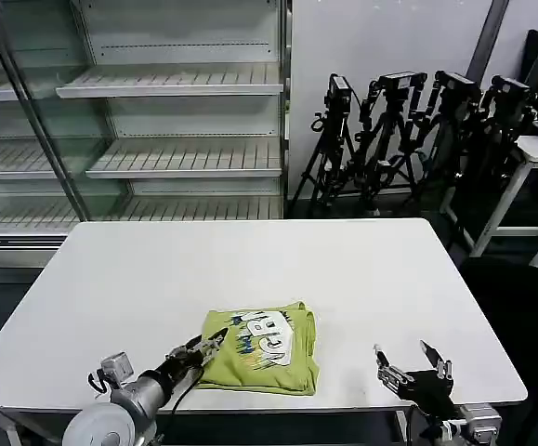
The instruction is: Fold and organize the clothes.
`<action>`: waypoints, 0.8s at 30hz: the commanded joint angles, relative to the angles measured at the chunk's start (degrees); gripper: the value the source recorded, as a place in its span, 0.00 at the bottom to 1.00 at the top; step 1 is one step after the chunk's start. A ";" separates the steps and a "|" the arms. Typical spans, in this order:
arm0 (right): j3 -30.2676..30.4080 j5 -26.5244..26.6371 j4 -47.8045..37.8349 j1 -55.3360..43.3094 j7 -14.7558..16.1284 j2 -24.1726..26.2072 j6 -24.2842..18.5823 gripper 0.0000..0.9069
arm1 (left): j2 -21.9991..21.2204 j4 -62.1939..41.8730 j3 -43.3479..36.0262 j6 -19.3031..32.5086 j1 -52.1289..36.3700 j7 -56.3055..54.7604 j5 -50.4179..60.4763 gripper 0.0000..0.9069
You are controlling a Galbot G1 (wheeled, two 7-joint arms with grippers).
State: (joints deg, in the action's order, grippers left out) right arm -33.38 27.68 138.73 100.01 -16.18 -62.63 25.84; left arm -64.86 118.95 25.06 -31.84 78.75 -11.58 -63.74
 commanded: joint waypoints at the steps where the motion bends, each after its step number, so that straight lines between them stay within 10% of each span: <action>1: -0.39 -0.23 0.64 0.83 -0.05 -0.53 -0.01 1.00 | -2.24 -1.87 -0.31 0.38 -0.54 0.56 -1.68 0.04; 24: 0.44 -1.05 0.54 0.29 -0.24 -1.91 0.02 1.00 | -10.31 0.42 6.87 1.50 2.12 -0.17 -11.40 0.03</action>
State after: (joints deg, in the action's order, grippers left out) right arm -33.08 26.63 139.38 100.67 -16.41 -64.37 25.85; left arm -71.82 118.66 27.94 -30.34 79.58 -11.70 -70.52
